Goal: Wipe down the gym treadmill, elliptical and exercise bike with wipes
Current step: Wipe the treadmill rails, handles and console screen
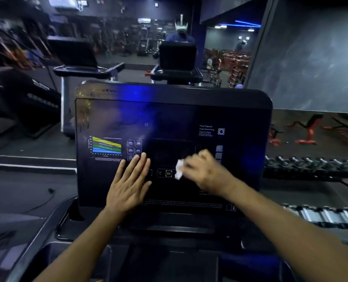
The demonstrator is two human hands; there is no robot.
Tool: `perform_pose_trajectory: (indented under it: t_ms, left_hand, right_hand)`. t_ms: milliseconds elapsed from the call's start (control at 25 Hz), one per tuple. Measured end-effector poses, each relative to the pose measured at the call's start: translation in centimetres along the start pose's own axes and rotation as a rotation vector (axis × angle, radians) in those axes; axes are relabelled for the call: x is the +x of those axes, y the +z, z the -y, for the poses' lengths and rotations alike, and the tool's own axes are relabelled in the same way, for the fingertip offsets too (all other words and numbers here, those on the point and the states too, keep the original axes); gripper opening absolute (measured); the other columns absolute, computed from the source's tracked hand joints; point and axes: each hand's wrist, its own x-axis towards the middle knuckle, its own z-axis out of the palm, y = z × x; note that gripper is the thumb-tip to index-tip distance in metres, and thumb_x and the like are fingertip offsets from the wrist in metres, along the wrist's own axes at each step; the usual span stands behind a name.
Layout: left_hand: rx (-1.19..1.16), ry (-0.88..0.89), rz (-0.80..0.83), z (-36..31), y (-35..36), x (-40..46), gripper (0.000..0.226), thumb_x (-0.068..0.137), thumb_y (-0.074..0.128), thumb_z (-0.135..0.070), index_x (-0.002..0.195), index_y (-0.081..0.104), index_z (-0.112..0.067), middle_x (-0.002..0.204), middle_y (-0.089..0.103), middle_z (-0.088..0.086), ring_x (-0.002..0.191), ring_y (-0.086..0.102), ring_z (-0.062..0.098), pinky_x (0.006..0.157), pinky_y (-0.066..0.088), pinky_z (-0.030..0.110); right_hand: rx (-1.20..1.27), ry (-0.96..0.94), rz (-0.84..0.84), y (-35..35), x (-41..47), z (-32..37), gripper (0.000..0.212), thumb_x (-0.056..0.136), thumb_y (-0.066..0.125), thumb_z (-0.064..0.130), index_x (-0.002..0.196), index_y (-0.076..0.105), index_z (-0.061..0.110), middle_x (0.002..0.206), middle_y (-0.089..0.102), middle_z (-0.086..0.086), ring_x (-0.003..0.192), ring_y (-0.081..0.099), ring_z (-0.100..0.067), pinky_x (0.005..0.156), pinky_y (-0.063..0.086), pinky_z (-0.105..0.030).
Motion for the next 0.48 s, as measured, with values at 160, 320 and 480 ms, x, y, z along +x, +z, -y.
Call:
perform_pose_trajectory:
  t_ms: [160, 320, 480]
  left_hand:
    - [-0.037, -0.150, 0.037, -1.2, 0.3, -2.7, 0.065, 0.106, 0.031, -0.039, 0.162, 0.015, -0.010, 0.171, 0.010, 0.007, 0.157, 0.012, 0.025, 0.127, 0.010, 0.049]
    - [-0.081, -0.276, 0.085, -2.4, 0.2, -6.1, 0.062, 0.109, 0.024, -0.039, 0.161, 0.018, -0.006, 0.170, 0.010, 0.010, 0.157, 0.013, 0.028, 0.127, 0.009, 0.047]
    - [-0.113, -0.430, 0.114, -4.0, 0.3, -8.6, 0.063, 0.109, 0.022, -0.040, 0.160, 0.019, -0.003, 0.170, 0.011, 0.013, 0.157, 0.011, 0.028, 0.128, 0.006, 0.044]
  right_hand:
    - [-0.101, 0.149, -0.196, -3.1, 7.5, -7.7, 0.018, 0.097, 0.055, 0.017, 0.106, 0.070, 0.017, 0.090, 0.059, -0.002, 0.075, 0.055, -0.023, 0.073, 0.039, -0.039]
    - [-0.102, 0.204, -0.233, -3.3, 8.0, -8.3, 0.015, 0.095, 0.059, 0.012, 0.107, 0.067, 0.014, 0.091, 0.057, -0.004, 0.075, 0.053, -0.024, 0.070, 0.038, -0.040]
    - [-0.015, 0.020, -0.159, 0.3, 3.7, -2.8, 0.020, 0.092, 0.061, 0.011, 0.111, 0.068, 0.011, 0.095, 0.057, -0.006, 0.076, 0.051, -0.026, 0.069, 0.038, -0.041]
